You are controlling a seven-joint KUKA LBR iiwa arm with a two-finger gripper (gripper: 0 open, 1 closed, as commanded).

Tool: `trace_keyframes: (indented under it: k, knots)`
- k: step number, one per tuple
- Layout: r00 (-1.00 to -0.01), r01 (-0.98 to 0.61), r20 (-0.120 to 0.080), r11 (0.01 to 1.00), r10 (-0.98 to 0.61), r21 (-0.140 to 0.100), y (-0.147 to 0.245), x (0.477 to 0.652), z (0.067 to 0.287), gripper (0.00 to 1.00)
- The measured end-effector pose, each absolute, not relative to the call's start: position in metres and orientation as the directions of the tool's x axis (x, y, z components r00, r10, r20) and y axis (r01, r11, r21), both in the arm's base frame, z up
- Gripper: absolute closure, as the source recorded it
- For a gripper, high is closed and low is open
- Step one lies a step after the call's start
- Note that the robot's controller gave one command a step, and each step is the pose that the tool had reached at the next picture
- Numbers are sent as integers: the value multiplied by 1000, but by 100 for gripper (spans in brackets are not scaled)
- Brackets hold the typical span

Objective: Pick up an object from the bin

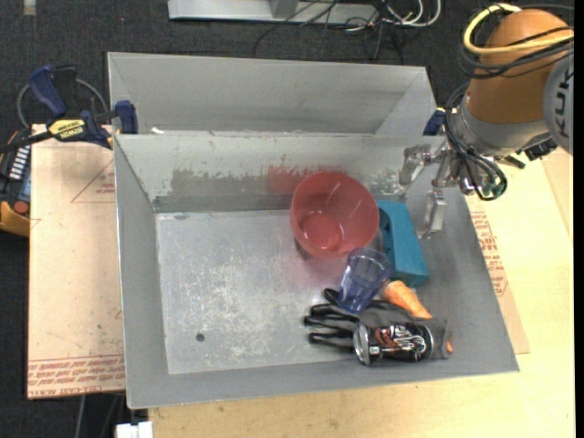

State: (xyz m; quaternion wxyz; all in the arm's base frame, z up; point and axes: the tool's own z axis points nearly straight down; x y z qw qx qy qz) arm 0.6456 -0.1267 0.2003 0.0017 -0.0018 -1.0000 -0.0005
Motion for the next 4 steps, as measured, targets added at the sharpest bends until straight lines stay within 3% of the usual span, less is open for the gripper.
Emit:
trace_keyframes:
  k: [1,2,3,4]
  knots:
    - [-1000,0,-3,1000,0,0,-126,647,206,0]
    - [-986,168,0,986,168,2,-27,634,152,0]
    - [-992,-126,-11,992,-126,1,-2,622,139,0]
    - [-899,438,-4,899,438,4,1,630,115,0]
